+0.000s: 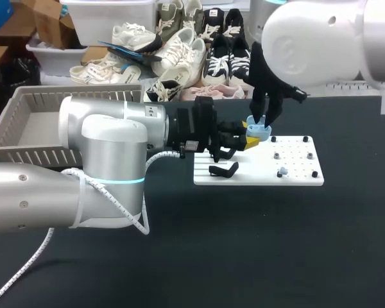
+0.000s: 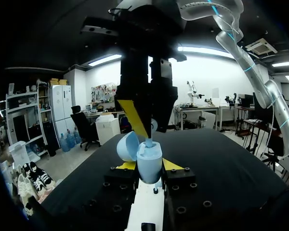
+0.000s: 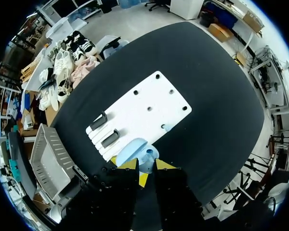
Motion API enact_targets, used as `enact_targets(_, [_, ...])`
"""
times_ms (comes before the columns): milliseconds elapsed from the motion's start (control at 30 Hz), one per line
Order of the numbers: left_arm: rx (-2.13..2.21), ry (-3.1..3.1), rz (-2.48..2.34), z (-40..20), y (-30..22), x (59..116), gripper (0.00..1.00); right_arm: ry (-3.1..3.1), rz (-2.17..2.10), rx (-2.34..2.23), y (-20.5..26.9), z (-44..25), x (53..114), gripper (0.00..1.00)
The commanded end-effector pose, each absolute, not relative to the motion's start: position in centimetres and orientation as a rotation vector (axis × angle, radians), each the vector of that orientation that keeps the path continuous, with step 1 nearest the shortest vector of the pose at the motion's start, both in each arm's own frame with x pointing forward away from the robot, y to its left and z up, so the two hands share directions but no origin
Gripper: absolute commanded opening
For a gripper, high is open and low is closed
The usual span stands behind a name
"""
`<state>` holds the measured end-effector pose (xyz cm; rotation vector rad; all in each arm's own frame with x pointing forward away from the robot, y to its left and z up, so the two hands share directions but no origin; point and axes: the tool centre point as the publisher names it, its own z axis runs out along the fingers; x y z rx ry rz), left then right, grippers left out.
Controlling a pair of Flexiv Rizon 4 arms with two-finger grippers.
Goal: Pick up each earbud case from the left stands, insert the matching earbuds, close the lid, and place the case in the box.
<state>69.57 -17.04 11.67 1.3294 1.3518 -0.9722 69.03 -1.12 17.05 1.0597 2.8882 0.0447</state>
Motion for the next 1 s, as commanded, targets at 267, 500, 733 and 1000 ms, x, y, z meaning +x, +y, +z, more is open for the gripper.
enact_targets(267, [1.326,1.349,-0.971,11.60,-17.07,69.51,0.00,2.899,0.035,1.056,-0.93,16.99,69.22,0.00])
enact_targets(500, [1.326,1.349,-0.971,11.60,-17.07,69.51,0.00,2.902,0.033,1.055,-0.85,16.93,69.15,0.00])
enact_targets(733, [1.326,1.349,-0.971,11.60,-17.07,69.51,0.00,2.896,0.035,1.059,-0.91,17.20,68.84,0.00])
enact_targets(1000, [1.326,1.349,-0.971,11.60,-17.07,69.51,0.00,2.884,0.034,1.077,-1.50,17.52,68.65,0.00])
